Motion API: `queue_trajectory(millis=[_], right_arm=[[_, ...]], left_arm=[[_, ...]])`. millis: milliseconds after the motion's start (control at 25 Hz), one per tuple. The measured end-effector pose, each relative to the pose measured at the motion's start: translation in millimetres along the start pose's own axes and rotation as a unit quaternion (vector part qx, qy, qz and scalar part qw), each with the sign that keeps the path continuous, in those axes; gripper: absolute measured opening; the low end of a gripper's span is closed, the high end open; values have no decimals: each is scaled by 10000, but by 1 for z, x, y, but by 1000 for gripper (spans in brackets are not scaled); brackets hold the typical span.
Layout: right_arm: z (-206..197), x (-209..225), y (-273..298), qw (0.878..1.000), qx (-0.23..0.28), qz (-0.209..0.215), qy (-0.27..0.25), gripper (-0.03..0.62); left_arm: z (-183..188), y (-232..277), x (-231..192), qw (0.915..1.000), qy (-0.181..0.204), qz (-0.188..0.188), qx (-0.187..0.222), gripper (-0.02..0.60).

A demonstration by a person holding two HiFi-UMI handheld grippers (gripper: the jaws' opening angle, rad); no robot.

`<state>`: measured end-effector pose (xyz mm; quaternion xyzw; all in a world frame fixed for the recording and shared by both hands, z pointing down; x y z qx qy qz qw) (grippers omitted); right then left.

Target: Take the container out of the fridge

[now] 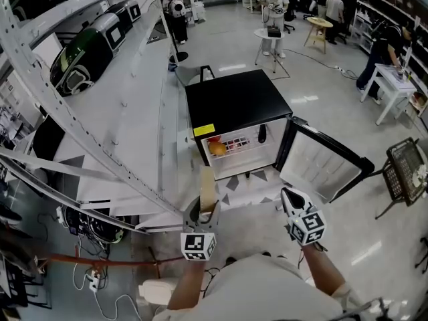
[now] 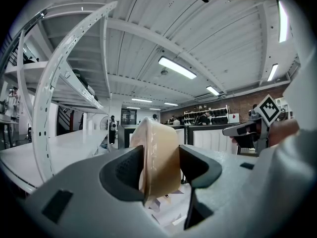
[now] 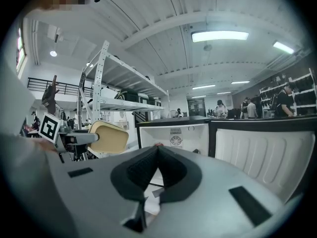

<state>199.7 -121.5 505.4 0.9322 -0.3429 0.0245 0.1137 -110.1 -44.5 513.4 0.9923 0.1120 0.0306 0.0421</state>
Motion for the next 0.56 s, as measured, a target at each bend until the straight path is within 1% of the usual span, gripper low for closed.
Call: queue_trajectory(millis=[560], right_arm=[[-2,5,-2,10000,-60,44,11,6]], left_arm=[[0,2,6,10000,-24,64,22,225]])
Point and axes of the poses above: the fingertips, and each gripper's own axes: y forward along the fingers, x to its right, z out of its top, the point moved 9 cm from there along -y, backward along the fingers, and after that the axes turned 3 degrees about y, right-handed, at the moved point
